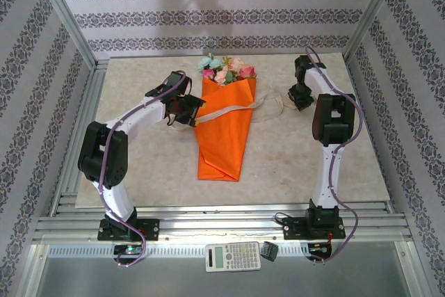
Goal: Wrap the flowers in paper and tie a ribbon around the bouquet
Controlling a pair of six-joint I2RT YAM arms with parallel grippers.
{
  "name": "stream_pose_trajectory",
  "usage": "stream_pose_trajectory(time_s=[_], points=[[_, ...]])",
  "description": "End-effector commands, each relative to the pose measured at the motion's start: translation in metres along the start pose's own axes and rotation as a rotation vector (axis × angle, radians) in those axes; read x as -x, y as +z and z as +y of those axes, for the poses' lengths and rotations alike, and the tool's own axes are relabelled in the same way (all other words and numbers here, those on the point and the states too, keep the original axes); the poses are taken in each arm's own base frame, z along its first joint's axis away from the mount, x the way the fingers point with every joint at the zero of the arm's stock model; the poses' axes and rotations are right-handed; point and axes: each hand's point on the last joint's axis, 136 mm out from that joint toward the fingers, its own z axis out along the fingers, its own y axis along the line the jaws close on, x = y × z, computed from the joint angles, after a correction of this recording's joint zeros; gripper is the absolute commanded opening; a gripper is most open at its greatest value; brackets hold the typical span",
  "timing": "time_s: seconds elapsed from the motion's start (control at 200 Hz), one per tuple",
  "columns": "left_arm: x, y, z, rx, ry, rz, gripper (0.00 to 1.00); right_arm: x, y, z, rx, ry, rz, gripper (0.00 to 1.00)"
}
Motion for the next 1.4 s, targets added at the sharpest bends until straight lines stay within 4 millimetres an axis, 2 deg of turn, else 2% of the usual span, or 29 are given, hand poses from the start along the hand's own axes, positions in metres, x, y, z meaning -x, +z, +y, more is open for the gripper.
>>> stream_pose_trajectory(time_s=[0.0,0.095,0.285,0.455,0.564,0.664,0.774,0.919,1.039,1.119,1.314,1.369,1.394], points=[[0.008,-0.008,0.014,0.039,-0.033,-0.019,0.57,-0.008,-0.012,0.0,-0.008,-0.018,-0.033,0.0],[0.013,0.002,0.015,0.013,-0.099,0.01,0.59,-0.012,-0.04,-0.001,0.033,-0.04,-0.097,0.0],[0.023,0.017,0.01,0.018,-0.147,0.013,0.59,-0.038,-0.1,-0.016,0.142,-0.105,-0.164,0.0],[0.035,0.032,0.031,0.08,-0.234,-0.033,0.59,-0.068,-0.144,-0.034,0.24,-0.185,-0.182,0.0],[0.041,0.046,0.032,0.067,-0.302,-0.033,0.59,-0.088,-0.175,-0.037,0.303,-0.287,-0.205,0.0],[0.05,0.05,0.026,0.069,-0.324,-0.064,0.59,-0.109,-0.201,-0.037,0.37,-0.389,-0.236,0.0],[0.062,0.051,0.025,0.08,-0.342,-0.109,0.58,-0.134,-0.223,-0.036,0.434,-0.523,-0.253,0.0],[0.066,0.061,0.032,0.113,-0.356,-0.104,0.55,-0.159,-0.237,-0.042,0.491,-0.624,-0.25,0.0],[0.065,0.068,0.036,0.122,-0.357,-0.082,0.48,-0.171,-0.25,-0.042,0.57,-0.671,-0.243,0.0],[0.064,0.07,0.035,0.111,-0.353,-0.073,0.38,-0.175,-0.261,-0.039,0.623,-0.706,-0.255,0.0],[0.059,0.069,0.018,0.059,-0.306,-0.035,0.07,-0.202,-0.292,-0.013,0.838,-0.898,-0.252,0.0],[0.058,0.066,0.013,0.043,-0.295,-0.029,0.0,-0.211,-0.3,-0.006,0.904,-0.953,-0.241,0.0],[0.057,0.064,0.011,0.034,-0.286,-0.028,0.0,-0.215,-0.304,-0.002,0.93,-0.974,-0.236,0.0]])
